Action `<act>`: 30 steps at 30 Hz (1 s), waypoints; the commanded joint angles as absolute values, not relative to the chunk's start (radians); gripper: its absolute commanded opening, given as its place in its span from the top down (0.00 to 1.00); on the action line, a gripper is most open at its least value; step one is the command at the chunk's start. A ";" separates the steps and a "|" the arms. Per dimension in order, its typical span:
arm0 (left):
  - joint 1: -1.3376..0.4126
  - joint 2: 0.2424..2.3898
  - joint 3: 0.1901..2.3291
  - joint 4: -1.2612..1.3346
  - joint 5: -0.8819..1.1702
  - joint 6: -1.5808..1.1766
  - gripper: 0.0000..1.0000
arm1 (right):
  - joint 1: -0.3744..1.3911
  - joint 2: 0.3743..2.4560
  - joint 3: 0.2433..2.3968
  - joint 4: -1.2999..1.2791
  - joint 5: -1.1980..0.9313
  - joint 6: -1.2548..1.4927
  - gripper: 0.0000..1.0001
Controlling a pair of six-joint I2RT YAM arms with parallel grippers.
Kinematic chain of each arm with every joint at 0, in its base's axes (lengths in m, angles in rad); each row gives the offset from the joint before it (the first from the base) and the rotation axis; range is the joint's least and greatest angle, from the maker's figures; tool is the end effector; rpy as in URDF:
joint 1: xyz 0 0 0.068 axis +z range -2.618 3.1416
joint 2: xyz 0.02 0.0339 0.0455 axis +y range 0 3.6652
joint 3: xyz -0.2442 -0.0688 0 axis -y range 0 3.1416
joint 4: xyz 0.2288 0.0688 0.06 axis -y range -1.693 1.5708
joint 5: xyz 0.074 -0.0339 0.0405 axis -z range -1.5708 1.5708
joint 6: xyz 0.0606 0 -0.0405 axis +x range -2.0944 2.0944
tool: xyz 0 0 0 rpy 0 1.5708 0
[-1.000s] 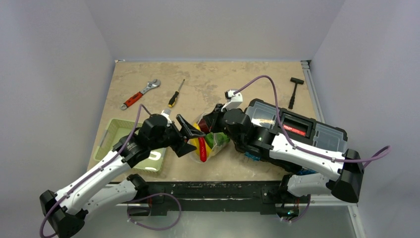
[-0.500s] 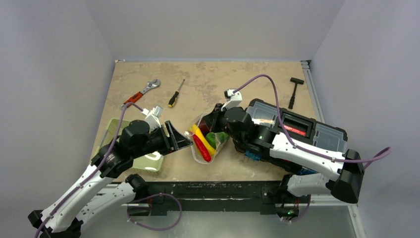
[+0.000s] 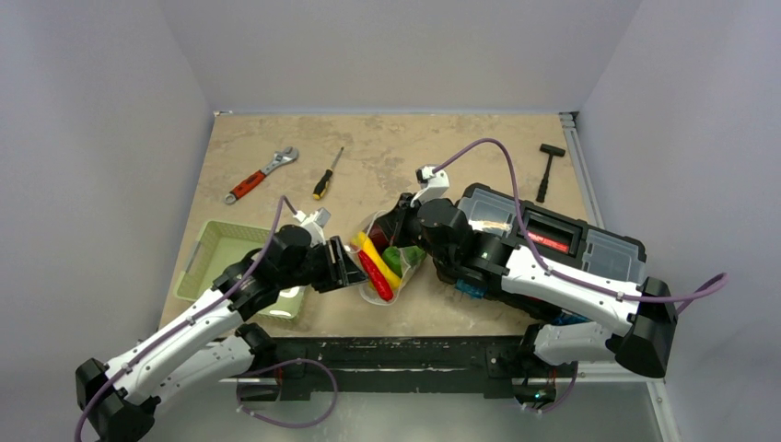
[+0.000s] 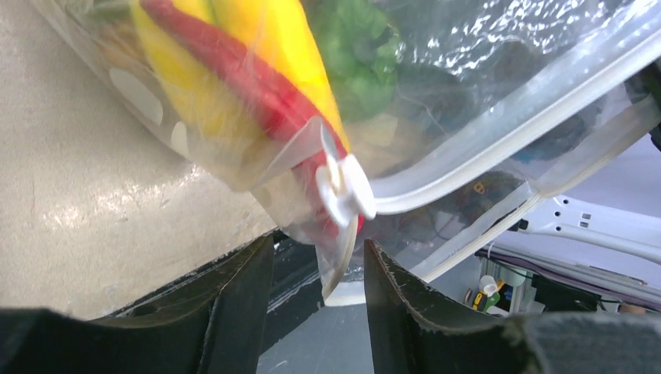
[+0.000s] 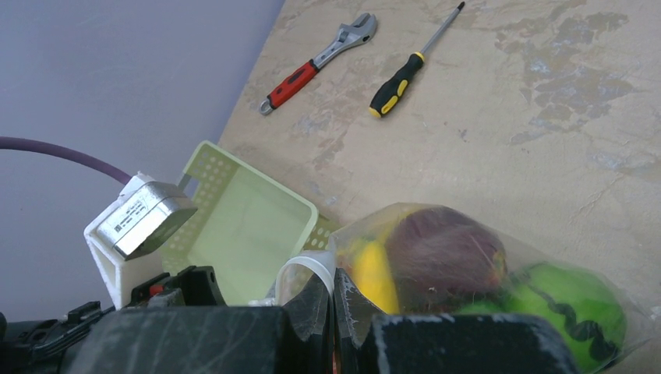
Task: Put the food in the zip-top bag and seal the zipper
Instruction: Adjust the zipper food storage bag at the center of the board.
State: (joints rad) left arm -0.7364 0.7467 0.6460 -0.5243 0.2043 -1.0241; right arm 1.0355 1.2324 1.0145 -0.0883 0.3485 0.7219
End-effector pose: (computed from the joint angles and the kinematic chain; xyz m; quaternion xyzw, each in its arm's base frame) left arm 0.1270 -0.1317 0.2380 -0.0810 0.8831 -0.4071 0.2186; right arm 0.1709 0.2476 0.3135 -0.0229 0.8007 0.3589 0.4791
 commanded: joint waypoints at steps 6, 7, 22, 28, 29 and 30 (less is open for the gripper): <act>-0.739 0.814 0.676 -0.394 0.177 -0.940 0.68 | 1.035 1.222 1.051 -0.065 0.355 0.706 1.00; -0.740 0.807 0.676 -0.398 0.168 -0.934 0.78 | 1.034 1.222 1.052 -0.067 0.357 0.700 1.00; -0.740 0.629 0.819 -0.555 0.065 -0.996 1.00 | 1.034 1.205 1.117 -0.218 0.455 0.362 1.00; -0.740 0.628 0.826 -0.612 -0.039 -1.009 1.00 | 1.035 1.192 1.104 -0.245 0.419 0.323 1.00; -0.740 0.632 0.813 -0.625 -0.067 -1.014 1.00 | 1.034 1.195 1.092 -0.232 0.415 0.323 1.00; -0.739 0.639 0.798 -0.631 -0.084 -1.015 1.00 | 1.034 1.200 1.080 -0.221 0.424 0.321 1.00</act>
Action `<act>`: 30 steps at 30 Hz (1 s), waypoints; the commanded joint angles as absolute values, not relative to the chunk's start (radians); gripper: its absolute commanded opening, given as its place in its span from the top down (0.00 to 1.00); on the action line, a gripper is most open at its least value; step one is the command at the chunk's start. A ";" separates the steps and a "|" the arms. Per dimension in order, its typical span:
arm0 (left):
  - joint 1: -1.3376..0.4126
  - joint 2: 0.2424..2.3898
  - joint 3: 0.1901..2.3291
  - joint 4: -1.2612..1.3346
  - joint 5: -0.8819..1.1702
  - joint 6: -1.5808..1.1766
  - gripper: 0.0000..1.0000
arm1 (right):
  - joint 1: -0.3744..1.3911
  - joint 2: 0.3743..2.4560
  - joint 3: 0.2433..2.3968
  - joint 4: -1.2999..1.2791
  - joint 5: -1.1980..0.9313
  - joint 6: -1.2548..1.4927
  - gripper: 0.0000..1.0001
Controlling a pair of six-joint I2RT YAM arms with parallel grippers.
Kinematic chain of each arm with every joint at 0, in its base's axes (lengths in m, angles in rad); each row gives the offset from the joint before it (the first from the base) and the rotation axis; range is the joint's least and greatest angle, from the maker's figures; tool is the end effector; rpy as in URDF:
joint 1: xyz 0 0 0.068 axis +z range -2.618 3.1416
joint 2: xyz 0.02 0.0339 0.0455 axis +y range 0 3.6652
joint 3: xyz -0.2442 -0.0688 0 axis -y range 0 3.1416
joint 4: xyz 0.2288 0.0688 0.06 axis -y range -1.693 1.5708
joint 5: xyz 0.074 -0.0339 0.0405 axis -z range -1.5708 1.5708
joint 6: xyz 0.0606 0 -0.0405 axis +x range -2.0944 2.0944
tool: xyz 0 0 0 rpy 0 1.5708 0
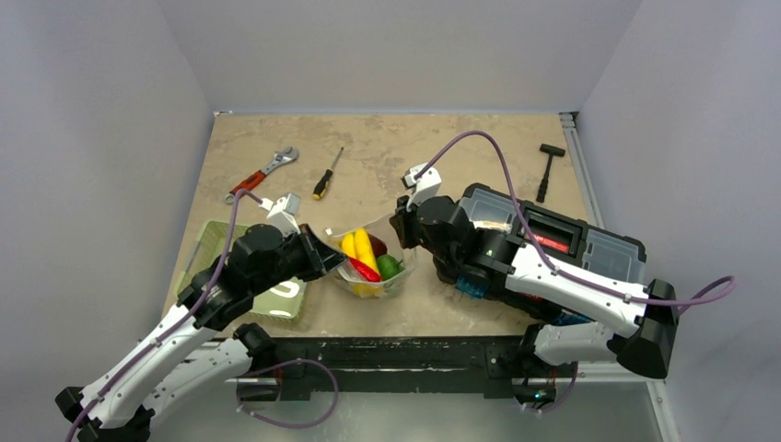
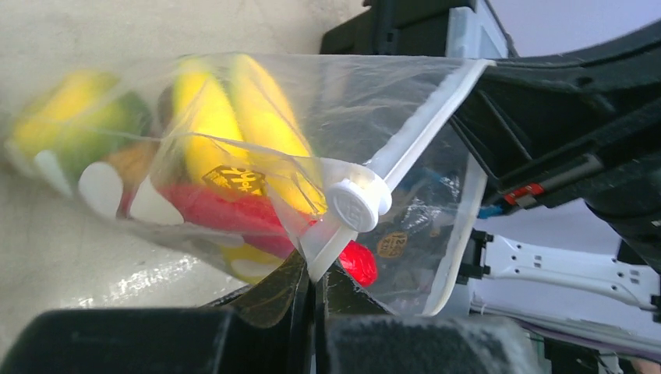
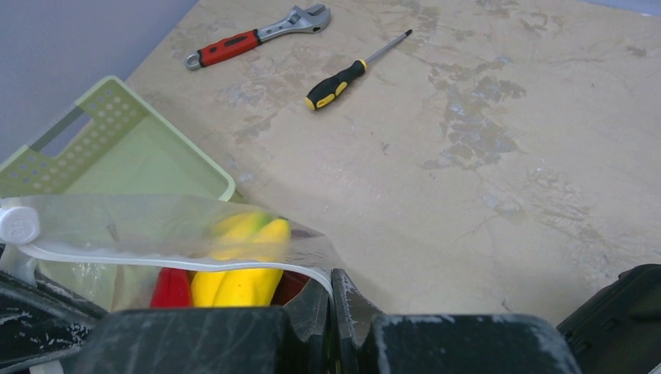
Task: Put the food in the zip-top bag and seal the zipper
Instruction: Adjust the zipper food storage bag at the center of the board.
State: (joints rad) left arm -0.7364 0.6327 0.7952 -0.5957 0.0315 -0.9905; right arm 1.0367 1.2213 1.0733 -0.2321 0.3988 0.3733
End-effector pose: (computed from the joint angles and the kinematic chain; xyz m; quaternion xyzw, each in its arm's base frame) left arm 0.1182 -0.1097 0.2976 -0.0983 0.8367 -0.4180 0.3399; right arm 0.1690 0.2394 0.3204 -0.1593 0.8035 0.2313 0.5249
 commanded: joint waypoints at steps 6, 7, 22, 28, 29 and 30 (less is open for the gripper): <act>-0.705 0.690 0.764 -0.668 -0.047 -1.033 1.00 | 1.034 1.280 1.101 -0.276 0.502 0.308 1.00; -0.702 0.683 0.778 -0.672 -0.034 -1.029 1.00 | 1.035 1.285 1.111 -0.290 0.502 0.301 1.00; -0.698 0.515 0.698 -0.637 -0.070 -1.221 1.00 | 1.036 1.161 1.075 -0.301 0.380 0.261 0.99; -0.667 0.484 0.601 -0.583 -0.016 -1.295 1.00 | 1.045 1.219 1.003 -0.231 0.161 0.242 0.99; -0.666 0.481 0.605 -0.577 -0.013 -1.296 1.00 | 1.054 1.221 1.001 -0.224 0.130 0.243 0.99; -0.666 0.480 0.611 -0.573 -0.010 -1.294 1.00 | 1.064 1.217 0.998 -0.210 0.093 0.240 0.99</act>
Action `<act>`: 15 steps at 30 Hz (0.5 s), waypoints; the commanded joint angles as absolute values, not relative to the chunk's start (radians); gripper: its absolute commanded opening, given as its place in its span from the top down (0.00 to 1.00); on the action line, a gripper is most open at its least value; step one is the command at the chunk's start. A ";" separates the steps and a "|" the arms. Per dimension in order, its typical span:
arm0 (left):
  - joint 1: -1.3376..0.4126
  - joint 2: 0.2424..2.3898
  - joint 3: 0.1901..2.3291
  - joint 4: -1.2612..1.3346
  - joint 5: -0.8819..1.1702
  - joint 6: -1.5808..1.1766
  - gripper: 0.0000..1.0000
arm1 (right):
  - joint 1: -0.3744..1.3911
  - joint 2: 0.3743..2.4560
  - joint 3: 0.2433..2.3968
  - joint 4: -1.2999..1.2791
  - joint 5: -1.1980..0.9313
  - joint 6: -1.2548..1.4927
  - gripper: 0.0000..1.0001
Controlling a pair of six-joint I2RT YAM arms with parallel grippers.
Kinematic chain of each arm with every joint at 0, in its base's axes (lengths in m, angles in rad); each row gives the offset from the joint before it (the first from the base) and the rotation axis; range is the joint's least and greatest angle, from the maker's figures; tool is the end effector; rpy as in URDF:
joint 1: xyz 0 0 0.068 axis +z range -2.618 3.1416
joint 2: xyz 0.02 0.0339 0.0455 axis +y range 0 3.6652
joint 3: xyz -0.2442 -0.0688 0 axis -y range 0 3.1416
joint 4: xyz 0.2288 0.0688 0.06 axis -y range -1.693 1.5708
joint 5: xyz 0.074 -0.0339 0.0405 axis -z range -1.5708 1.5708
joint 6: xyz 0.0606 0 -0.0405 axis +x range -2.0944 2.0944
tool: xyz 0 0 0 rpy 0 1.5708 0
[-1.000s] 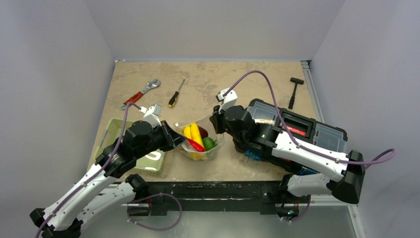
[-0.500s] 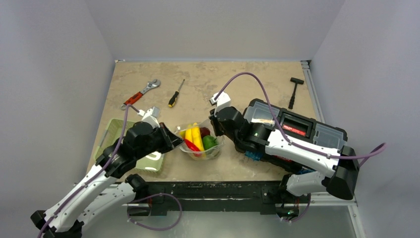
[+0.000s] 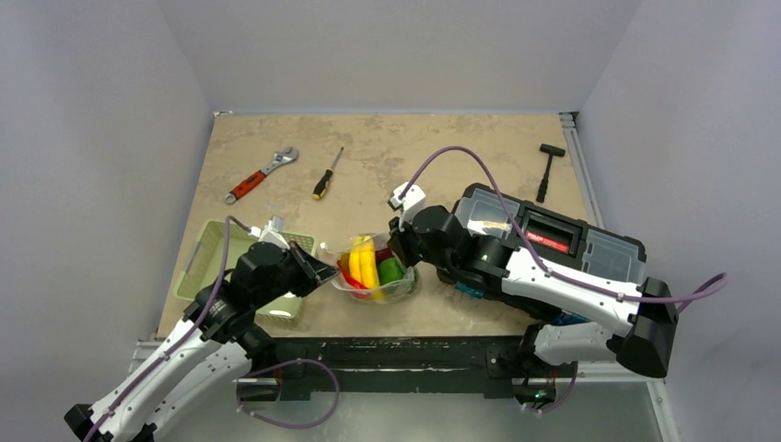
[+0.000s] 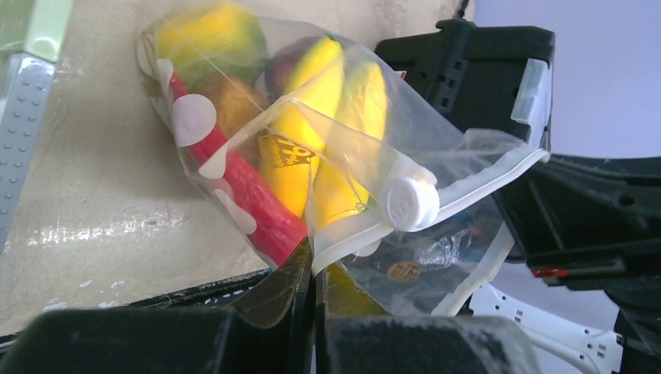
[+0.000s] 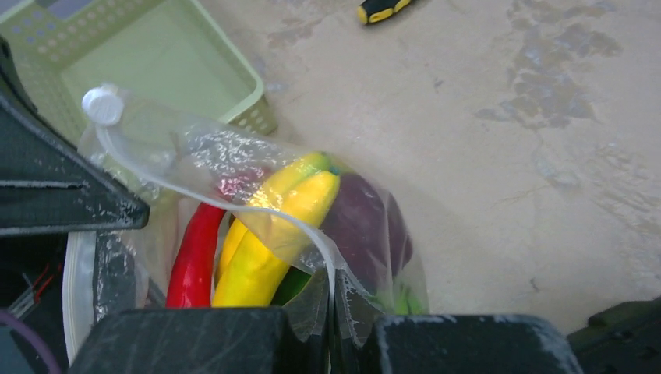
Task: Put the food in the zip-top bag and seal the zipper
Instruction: Adjust the zipper food storage bag at the center of the board.
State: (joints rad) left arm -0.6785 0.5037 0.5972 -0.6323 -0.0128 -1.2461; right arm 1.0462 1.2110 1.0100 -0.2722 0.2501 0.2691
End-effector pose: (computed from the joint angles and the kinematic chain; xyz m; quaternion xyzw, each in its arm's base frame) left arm 0.1125 -0.0897 0.2434 -0.2466 0.8341 -0.4017 0.2866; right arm 0.1574 0.2420 0.2947 -0.2605 0.8080 0.2322 0.4747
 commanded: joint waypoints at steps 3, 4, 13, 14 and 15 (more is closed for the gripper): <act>-0.666 0.500 0.641 -0.569 -0.005 -1.281 1.00 | 1.075 1.201 0.996 -0.156 -0.017 0.234 0.96; -0.666 0.509 0.650 -0.566 -0.005 -1.279 1.00 | 1.076 1.202 1.003 -0.150 -0.040 0.233 0.95; -0.666 0.574 0.679 -0.490 0.056 -1.298 1.00 | 1.084 1.262 1.047 -0.197 -0.110 0.205 0.88; -0.666 0.576 0.681 -0.489 0.057 -1.298 1.00 | 1.085 1.266 1.048 -0.199 -0.114 0.206 0.87; -0.666 0.576 0.681 -0.489 0.055 -1.298 1.00 | 1.088 1.268 1.052 -0.201 -0.116 0.206 0.85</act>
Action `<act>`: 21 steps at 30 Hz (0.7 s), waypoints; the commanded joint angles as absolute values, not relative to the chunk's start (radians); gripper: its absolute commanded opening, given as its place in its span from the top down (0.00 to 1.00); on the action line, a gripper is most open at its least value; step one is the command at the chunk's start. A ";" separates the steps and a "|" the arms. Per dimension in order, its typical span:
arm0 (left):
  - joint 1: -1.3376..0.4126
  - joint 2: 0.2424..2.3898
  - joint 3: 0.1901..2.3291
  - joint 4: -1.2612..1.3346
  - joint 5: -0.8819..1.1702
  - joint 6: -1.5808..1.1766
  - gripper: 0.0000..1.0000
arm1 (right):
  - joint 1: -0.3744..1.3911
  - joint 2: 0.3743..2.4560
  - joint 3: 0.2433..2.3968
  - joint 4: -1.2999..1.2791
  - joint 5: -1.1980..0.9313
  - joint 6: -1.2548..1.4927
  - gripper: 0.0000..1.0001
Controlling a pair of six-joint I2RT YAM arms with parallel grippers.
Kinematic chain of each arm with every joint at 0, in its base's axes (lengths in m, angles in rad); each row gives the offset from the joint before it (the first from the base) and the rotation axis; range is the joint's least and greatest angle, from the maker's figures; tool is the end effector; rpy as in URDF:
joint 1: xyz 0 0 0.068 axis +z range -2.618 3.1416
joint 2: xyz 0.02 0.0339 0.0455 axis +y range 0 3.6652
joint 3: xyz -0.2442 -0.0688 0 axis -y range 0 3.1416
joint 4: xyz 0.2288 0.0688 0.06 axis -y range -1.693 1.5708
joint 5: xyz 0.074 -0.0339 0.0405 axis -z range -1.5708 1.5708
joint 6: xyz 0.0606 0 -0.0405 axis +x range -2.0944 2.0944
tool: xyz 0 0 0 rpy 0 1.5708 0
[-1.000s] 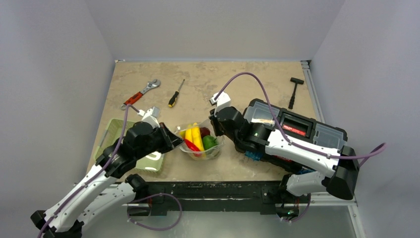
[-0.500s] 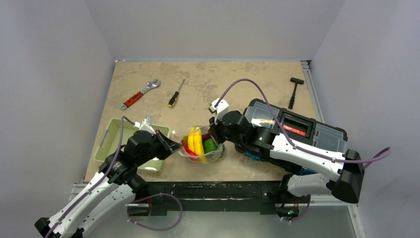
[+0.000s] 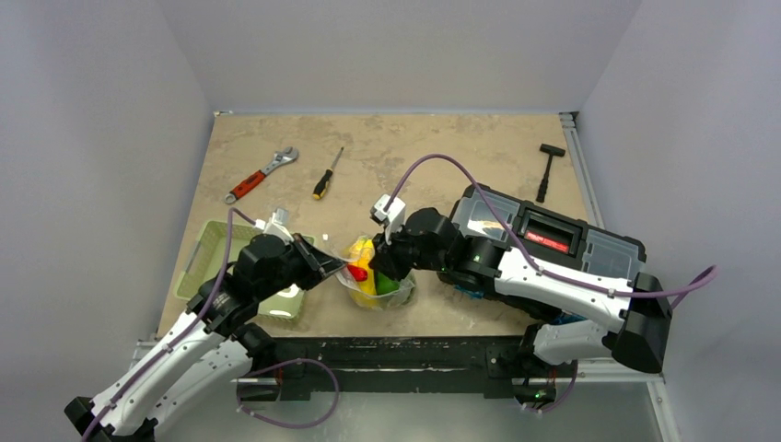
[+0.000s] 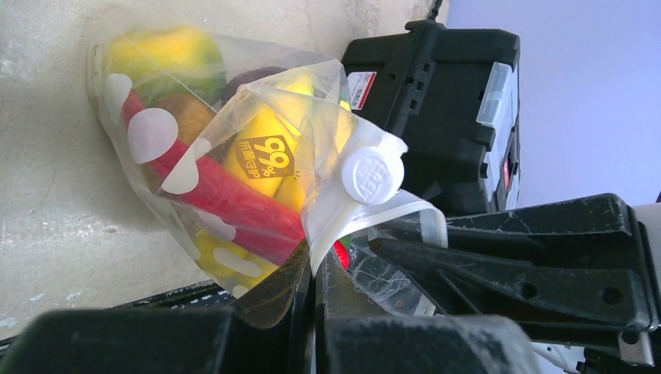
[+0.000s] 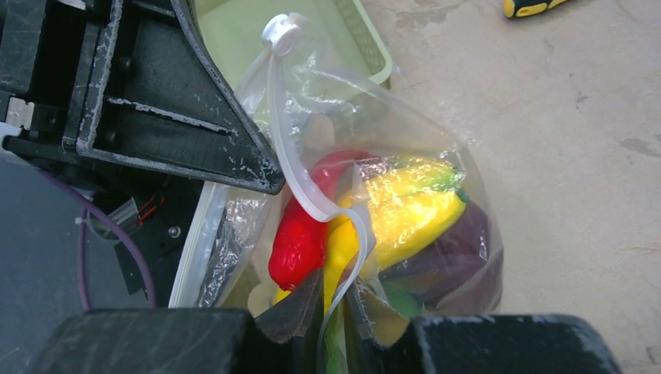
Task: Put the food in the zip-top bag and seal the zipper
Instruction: Adjust the zipper food storage bag at the center of the board.
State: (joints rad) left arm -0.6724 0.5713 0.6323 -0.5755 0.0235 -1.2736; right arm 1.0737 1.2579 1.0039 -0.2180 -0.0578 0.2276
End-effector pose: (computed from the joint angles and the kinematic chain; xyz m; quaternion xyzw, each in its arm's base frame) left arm 0.1215 -0.0986 0.2532 -0.2501 0.8267 -0.4222 0.2752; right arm 0.1405 0.2664 0.2853 -0.3637 0.7711 0.3358 0.4004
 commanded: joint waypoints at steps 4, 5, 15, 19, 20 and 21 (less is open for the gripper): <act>-0.667 0.571 0.682 -0.494 0.042 -1.304 1.00 | 1.102 1.258 1.059 -0.196 -0.122 0.202 0.67; -0.666 0.571 0.683 -0.495 0.040 -1.303 1.00 | 1.106 1.255 1.062 -0.199 -0.120 0.197 0.62; -0.666 0.578 0.706 -0.552 0.016 -1.328 1.00 | 1.152 1.266 1.084 -0.222 -0.064 0.134 0.22; -0.666 0.596 0.729 -0.570 0.018 -1.340 1.00 | 1.187 1.288 1.088 -0.209 -0.006 0.097 0.17; -0.667 0.602 0.738 -0.581 0.016 -1.344 1.00 | 1.189 1.290 1.088 -0.203 -0.005 0.095 0.17; -0.666 0.609 0.746 -0.596 0.014 -1.346 1.00 | 1.191 1.293 1.092 -0.200 -0.003 0.091 0.15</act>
